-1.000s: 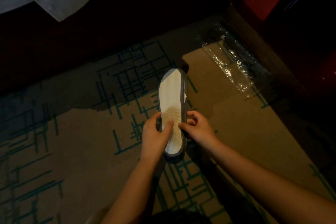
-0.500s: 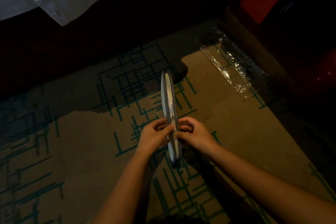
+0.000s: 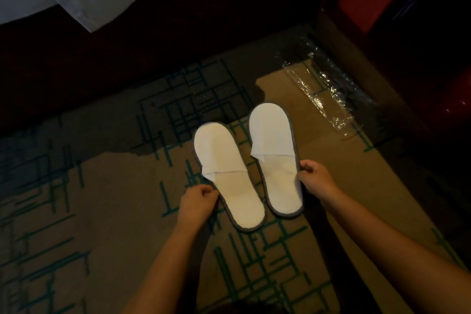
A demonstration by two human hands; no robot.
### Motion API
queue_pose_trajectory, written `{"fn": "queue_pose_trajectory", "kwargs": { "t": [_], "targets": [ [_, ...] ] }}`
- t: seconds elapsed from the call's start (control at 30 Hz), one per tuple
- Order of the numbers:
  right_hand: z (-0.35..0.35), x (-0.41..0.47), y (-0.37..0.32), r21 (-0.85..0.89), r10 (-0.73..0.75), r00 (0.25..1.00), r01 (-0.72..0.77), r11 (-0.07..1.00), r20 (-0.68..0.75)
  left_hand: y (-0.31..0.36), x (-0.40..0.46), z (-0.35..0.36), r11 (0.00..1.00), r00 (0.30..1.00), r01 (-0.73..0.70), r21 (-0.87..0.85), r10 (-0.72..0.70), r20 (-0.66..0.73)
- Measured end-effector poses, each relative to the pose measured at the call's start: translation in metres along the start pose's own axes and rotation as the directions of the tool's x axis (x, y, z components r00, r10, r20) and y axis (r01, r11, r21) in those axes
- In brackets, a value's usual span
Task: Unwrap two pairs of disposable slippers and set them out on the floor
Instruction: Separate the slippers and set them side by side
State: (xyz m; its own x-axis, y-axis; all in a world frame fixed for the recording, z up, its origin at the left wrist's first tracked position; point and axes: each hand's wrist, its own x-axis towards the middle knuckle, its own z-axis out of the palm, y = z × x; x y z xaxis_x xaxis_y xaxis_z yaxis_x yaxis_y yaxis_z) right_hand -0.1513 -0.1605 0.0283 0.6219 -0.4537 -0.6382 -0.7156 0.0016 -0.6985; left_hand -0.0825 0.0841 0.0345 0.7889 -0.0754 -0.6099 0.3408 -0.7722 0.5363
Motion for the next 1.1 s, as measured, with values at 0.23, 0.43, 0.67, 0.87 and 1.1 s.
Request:
{"fn": "queue_pose_trajectory", "kwargs": {
  "t": [0.23,0.43,0.67,0.87,1.1],
  "targets": [
    [-0.002,0.002,0.008,0.007,0.096,0.995,-0.096,0.995,0.041,-0.003,0.027,-0.026,0.531,0.828,-0.515,0.673,0.509,0.233],
    [-0.007,-0.003,-0.005,0.040,0.035,0.999,-0.036,0.999,0.011,-0.006,0.032,-0.013,0.472,0.831,-0.516,0.715,0.479,0.284],
    [-0.022,0.009,-0.035,-0.054,-0.219,0.966,0.213,0.976,-0.138,0.015,0.002,0.029,0.540,0.852,-0.488,0.686,0.465,0.240],
    [-0.038,0.023,-0.058,-0.191,-0.295,0.955,0.285,0.939,-0.025,0.024,-0.030,0.053,0.556,0.842,-0.538,0.634,0.393,0.370],
    [-0.051,0.035,-0.071,-0.488,-0.409,0.903,0.419,0.765,0.133,0.046,-0.014,0.009,0.424,0.532,-0.780,0.461,0.837,0.130]
  ]
}}
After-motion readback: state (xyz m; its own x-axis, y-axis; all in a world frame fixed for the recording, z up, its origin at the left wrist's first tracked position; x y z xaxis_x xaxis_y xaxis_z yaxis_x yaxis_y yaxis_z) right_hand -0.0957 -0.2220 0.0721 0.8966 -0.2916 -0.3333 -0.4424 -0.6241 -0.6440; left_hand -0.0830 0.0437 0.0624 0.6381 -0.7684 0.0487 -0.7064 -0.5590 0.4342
